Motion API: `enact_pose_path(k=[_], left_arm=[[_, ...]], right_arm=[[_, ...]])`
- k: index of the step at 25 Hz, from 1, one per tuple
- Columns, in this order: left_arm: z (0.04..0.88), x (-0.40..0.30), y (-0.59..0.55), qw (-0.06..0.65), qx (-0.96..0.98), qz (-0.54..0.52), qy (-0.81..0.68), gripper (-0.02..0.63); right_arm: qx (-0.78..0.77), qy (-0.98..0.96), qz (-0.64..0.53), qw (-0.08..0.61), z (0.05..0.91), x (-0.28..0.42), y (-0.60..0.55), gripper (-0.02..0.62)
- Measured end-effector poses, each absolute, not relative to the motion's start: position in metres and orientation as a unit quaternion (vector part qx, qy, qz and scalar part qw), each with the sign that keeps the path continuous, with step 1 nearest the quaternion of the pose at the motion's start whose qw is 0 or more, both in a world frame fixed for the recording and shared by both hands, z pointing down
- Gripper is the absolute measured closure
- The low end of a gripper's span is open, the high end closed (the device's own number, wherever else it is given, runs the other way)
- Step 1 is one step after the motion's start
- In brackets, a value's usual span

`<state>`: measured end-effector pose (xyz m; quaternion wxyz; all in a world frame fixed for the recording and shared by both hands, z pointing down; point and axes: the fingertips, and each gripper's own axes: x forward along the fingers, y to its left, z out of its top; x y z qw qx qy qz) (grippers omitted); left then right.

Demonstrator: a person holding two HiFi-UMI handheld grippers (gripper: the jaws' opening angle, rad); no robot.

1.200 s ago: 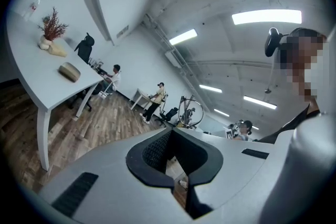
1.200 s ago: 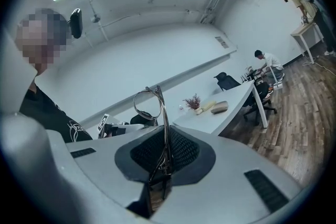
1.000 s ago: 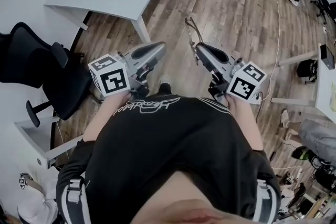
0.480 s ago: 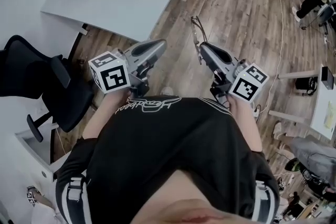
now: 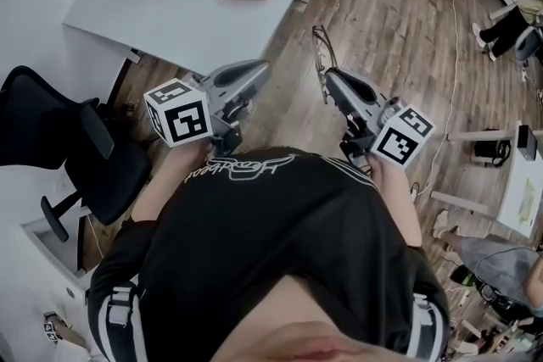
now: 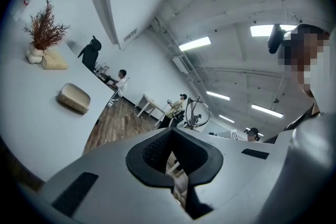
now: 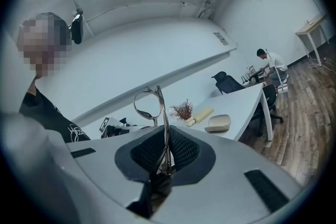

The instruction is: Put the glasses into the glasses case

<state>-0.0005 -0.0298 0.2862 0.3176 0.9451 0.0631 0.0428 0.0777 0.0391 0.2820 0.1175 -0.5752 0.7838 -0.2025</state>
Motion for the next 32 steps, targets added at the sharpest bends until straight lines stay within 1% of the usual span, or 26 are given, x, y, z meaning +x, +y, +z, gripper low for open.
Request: enact_pose_path(k=[9,18,32], left_arm=[[0.282,-0.006,-0.054,0.307,0.951,0.031,0.031,0.6],[0.286,0.01,-0.103,0.313,0.949,0.03,-0.014,0.6],[0.296,0.057,-0.201,0.331,0.941,0.024,-0.068,0.6]], right_arm=[[-0.553,0.802,-0.192,0.119,0.276,0.082,0.015,0.566],[-0.515,0.824,-0.205,0.114,0.282,0.103,-0.047,0.566],[-0.465,0.849,-0.229,0.098,0.289,0.152,-0.163,0.566]])
